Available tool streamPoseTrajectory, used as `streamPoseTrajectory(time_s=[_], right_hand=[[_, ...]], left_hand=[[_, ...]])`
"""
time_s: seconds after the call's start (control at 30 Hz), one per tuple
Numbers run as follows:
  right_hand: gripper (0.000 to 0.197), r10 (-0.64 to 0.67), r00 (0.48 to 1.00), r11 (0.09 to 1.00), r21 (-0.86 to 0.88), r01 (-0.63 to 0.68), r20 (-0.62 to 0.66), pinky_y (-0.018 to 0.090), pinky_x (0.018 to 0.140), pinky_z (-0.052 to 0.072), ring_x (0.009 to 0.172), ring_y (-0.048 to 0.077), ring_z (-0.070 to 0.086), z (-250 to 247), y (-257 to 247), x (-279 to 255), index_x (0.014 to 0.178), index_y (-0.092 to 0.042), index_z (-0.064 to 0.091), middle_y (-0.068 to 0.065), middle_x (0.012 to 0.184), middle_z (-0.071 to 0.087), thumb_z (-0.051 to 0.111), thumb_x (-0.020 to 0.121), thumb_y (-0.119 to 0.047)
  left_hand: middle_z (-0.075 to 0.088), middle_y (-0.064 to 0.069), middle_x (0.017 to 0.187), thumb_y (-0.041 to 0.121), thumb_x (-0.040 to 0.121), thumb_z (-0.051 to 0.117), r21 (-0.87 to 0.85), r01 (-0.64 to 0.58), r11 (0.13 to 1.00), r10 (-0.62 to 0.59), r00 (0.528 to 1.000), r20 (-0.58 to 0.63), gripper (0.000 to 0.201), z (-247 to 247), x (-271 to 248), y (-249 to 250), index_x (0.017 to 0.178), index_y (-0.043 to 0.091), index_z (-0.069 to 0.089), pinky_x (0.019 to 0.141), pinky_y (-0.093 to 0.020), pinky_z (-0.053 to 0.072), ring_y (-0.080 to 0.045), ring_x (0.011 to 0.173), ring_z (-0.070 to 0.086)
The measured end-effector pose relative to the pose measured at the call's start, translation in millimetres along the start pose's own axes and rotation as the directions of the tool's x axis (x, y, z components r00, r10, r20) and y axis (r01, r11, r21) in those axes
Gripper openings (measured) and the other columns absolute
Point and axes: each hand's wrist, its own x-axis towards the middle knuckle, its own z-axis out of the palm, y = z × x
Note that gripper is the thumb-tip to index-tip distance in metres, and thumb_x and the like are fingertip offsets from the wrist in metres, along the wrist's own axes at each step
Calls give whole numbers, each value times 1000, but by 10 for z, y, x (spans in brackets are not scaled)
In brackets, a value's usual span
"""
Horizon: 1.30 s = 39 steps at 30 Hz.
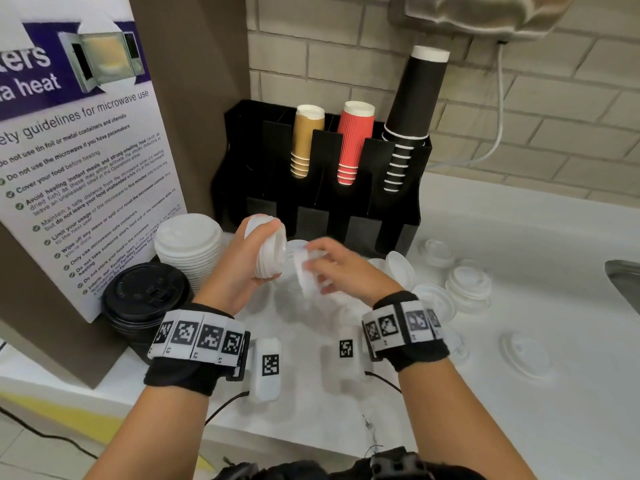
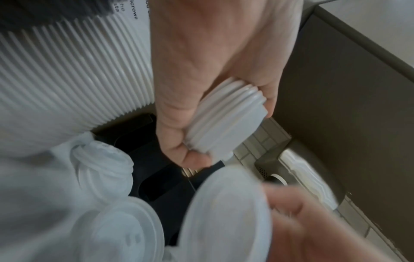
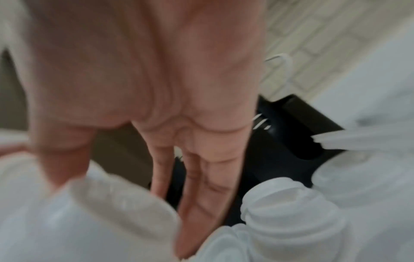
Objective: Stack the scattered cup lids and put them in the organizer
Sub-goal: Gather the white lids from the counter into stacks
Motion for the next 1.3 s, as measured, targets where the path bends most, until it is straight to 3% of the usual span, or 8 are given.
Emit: streamPoseTrajectory(time_s=[0.17,0.4,0.53,0.73,0.87,1.03,1.17,1.3], right_hand=[[38,-195,968,940,250,231,-161,32,89,56,103,17,64,15,-88,-88,130,-27,56,6,109,66,59,93,-22],[44,-260,939,929,207,307,-226,36,87,56,100,19,65,59,-81,-96,124,-23,60,2,113,64,71,84,-11],[41,-302,925,917,192,348,-232,26,83,55,98,12,63,105,-65,-72,118,-26,61,-6,110,64,72,82,-10],[41,-329,914,908,186,375,-239,21,83,52,97,8,63,121,-54,-37,118,-26,61,-7,109,64,73,82,-12],[36,-358,909,904,163,395,-212,16,81,50,96,1,62,111,-87,-1,118,-26,61,-9,108,65,71,85,-17],[38,-144,982,985,-112,130,-124,26,99,43,117,11,55,-21,-114,285,132,-22,54,-2,126,60,45,100,-38],[71,85,994,700,-714,-12,67,42,106,36,134,29,33,81,-50,557,148,-22,31,8,144,40,64,88,-40],[96,106,989,437,-898,49,105,45,106,34,134,29,28,294,-39,758,151,-26,21,7,145,37,75,75,-48]], left_hand=[[67,-2,117,44,94,52,13,45,999,-46,994,101,31,131,-57,-69,121,31,56,67,-28,52,-16,103,65],[60,-14,131,45,95,48,-8,44,999,-43,993,109,49,209,-57,-98,136,19,49,100,-50,45,-31,121,58],[61,-13,127,43,97,48,-27,14,1000,-13,998,55,39,225,-59,-108,131,25,49,87,-43,52,-28,114,62],[62,-11,127,52,89,52,-36,-2,999,4,998,60,51,235,-50,-125,132,26,48,94,-50,50,-29,115,63],[65,-7,122,43,87,61,-31,14,999,-12,998,69,49,198,-14,-130,131,25,51,79,-38,57,-23,107,67],[60,2,111,31,91,62,-41,-54,998,51,996,-68,27,66,88,-34,116,33,53,67,-30,52,-15,99,61],[57,6,105,31,91,61,-66,-73,995,66,992,-104,22,22,118,19,110,38,50,58,-24,52,-12,92,59],[58,4,109,33,90,62,-54,-65,996,59,992,-110,30,18,102,14,117,35,50,62,-27,51,-16,97,59]])
